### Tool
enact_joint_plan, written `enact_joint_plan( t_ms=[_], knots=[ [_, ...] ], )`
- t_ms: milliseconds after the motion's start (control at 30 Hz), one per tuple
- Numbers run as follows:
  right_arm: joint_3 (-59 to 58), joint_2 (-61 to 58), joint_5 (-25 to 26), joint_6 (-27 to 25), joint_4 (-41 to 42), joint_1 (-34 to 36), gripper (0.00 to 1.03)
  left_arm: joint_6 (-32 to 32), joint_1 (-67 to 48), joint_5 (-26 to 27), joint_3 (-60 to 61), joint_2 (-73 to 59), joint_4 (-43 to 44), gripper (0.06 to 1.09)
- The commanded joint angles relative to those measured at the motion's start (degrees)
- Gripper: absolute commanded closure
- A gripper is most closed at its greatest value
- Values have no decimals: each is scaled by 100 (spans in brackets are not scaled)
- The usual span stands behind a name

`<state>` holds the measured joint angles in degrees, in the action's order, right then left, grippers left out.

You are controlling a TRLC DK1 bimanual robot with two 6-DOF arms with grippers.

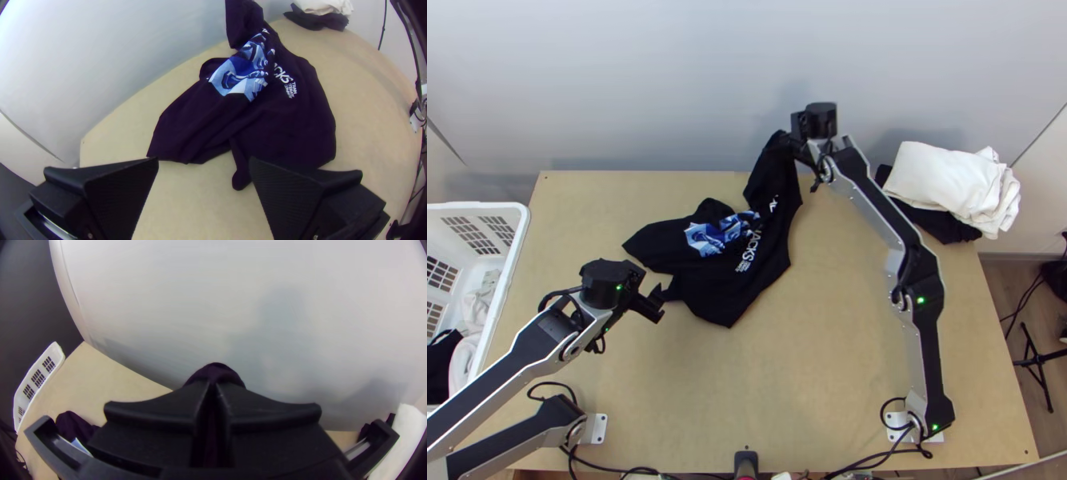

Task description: Fold the t-shirt

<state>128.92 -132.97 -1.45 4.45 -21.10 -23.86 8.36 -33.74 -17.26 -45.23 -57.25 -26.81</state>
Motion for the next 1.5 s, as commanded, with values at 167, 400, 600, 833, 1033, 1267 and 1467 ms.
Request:
enact_joint_plan(
  t_ms=[167, 400, 600, 833, 1033, 1267, 1467],
  knots=[
    [-157, -397, 57, 74, -597, 21, 3, -115, 183, -59, 129, -5, 114, 10],
    [-886, 1097, -320, 381, -1607, 57, 3, -168, 245, -67, 67, 92, 106, 10],
    [-3207, 3049, -769, 478, -1607, -594, 3, -212, 359, -67, 76, 267, 97, 10],
    [-5228, 4191, -1024, 671, -1607, -1569, 3, -520, 456, -59, 138, 390, -44, 10],
    [-6274, 4437, -1322, 777, -1607, -2149, 3, -775, 552, -67, 278, 531, -105, 10],
    [-6766, 4086, -1560, 1005, -1265, -2492, 3, -775, 667, -67, 348, 654, 18, 10],
    [-6388, 3383, -1797, 1252, -1133, -2545, 3, -818, 667, -67, 472, 540, 369, 10]
  ],
)
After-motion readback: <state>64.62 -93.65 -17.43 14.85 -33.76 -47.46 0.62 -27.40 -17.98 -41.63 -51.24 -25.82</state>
